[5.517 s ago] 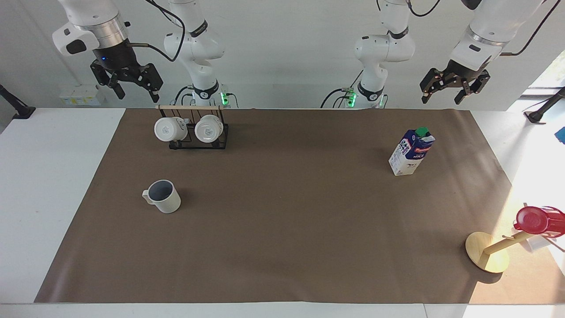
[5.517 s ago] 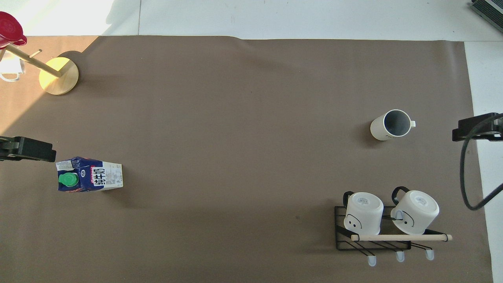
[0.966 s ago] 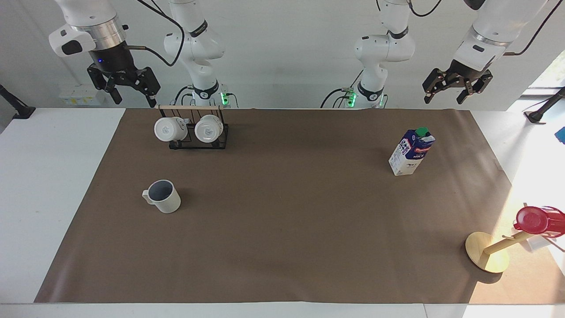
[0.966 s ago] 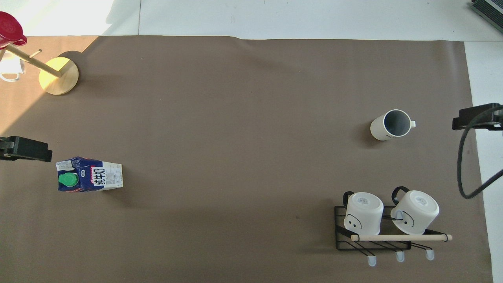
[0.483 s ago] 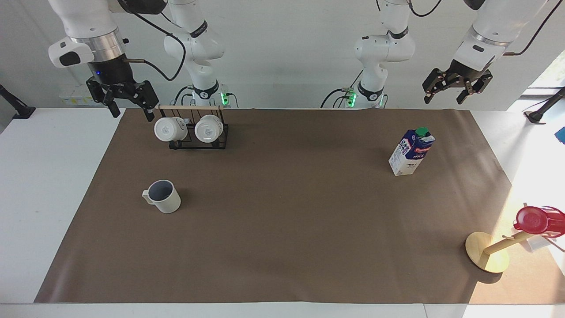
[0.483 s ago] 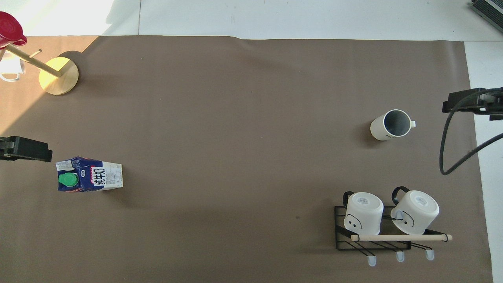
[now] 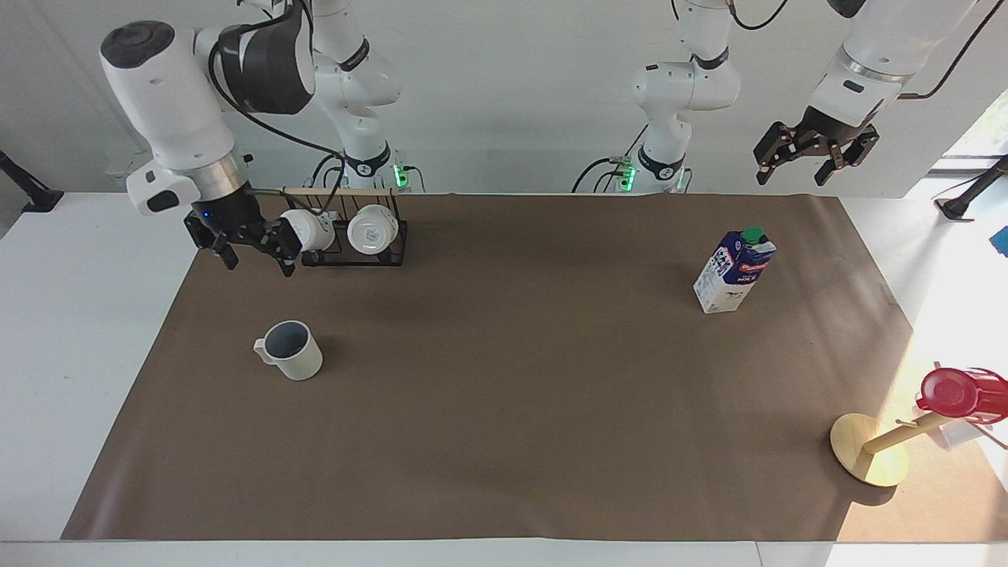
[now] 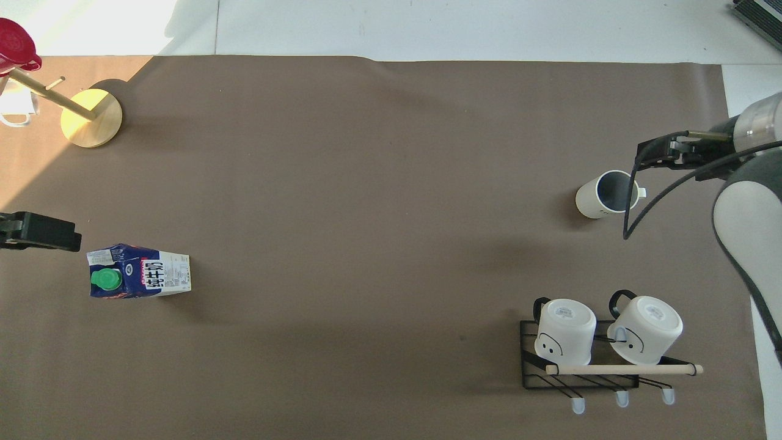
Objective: Place cup and milk on table
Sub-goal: 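Reach the right gripper down to the white mug with dark inside, then lift the mug with the right gripper while the left gripper grasps the carton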
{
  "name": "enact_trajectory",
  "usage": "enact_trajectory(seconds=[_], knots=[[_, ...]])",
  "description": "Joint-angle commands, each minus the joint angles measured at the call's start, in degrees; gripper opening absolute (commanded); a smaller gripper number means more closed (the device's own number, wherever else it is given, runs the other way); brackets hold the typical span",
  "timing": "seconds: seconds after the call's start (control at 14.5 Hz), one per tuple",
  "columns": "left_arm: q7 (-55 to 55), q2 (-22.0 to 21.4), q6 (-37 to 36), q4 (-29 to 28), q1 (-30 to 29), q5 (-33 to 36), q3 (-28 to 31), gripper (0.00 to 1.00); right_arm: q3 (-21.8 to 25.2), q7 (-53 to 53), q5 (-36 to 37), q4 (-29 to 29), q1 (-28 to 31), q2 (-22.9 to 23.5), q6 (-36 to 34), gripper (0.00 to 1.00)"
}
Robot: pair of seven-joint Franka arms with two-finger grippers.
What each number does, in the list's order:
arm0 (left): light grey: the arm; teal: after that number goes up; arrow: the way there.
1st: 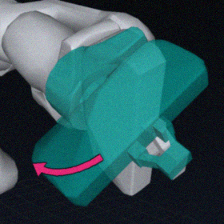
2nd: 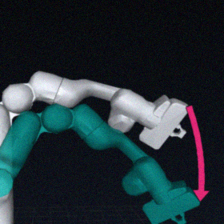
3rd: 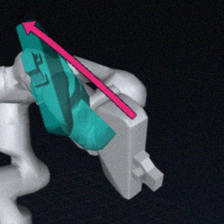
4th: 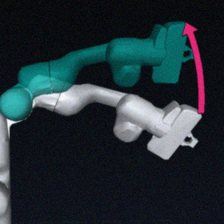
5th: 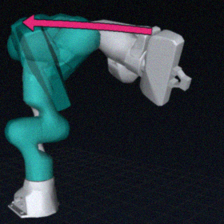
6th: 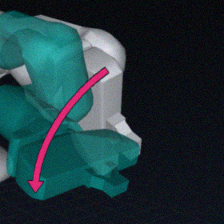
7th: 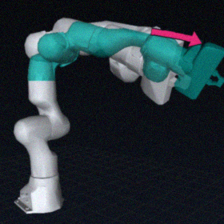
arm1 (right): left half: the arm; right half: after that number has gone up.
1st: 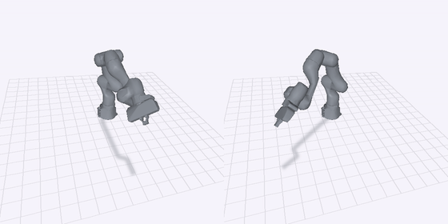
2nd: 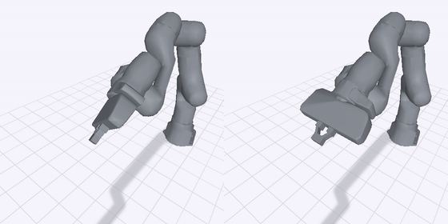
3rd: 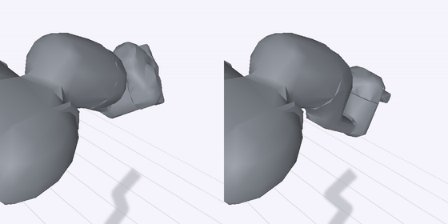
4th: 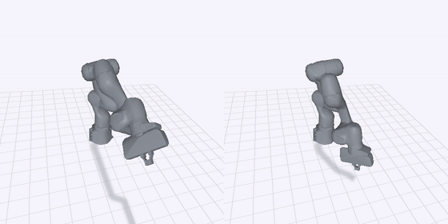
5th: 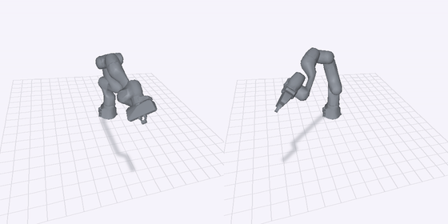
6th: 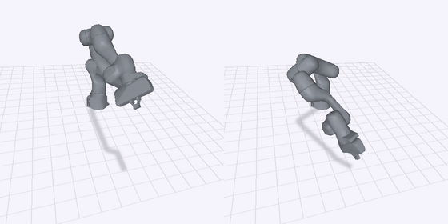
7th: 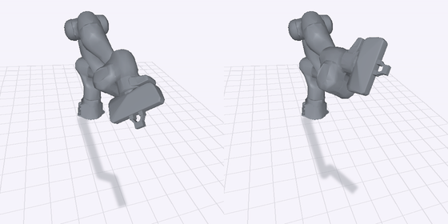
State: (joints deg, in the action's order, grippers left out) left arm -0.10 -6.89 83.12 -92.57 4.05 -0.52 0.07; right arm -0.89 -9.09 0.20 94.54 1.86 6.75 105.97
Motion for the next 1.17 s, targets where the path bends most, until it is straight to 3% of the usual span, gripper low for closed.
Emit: enact_trajectory(seconds=[0.0, 0.28, 0.76, 0.97, 1.1], knots=[[0.36, -0.23, -0.15, -0.07, -0.27, 0.43, -0.33, 1.00, -0.25, 0.74, -0.46, 1.26, 0.25, 3.44, 4.23, 1.00], [0.10, -0.23, -0.24, 0.11, -0.53, 0.43, -0.25, 1.00, -0.25, 1.53, -0.46, 8.98, -0.71, 4.59, 14.69, 1.00], [0.10, -0.75, -0.59, -0.77, -1.50, 0.43, -0.25, 1.00, -0.25, 5.21, -0.37, 13.56, -1.07, 6.88, 20.15, 1.00], [0.27, -2.42, 1.07, -3.48, -2.73, 0.43, -0.25, 1.00, -0.25, 6.28, -0.11, 14.71, -0.72, 8.71, 21.81, 1.00], [0.27, -6.18, 6.06, -9.79, -2.55, 0.43, -0.33, 1.00, -0.25, 7.85, -0.11, 14.80, -0.45, 9.34, 24.81, 1.00]])
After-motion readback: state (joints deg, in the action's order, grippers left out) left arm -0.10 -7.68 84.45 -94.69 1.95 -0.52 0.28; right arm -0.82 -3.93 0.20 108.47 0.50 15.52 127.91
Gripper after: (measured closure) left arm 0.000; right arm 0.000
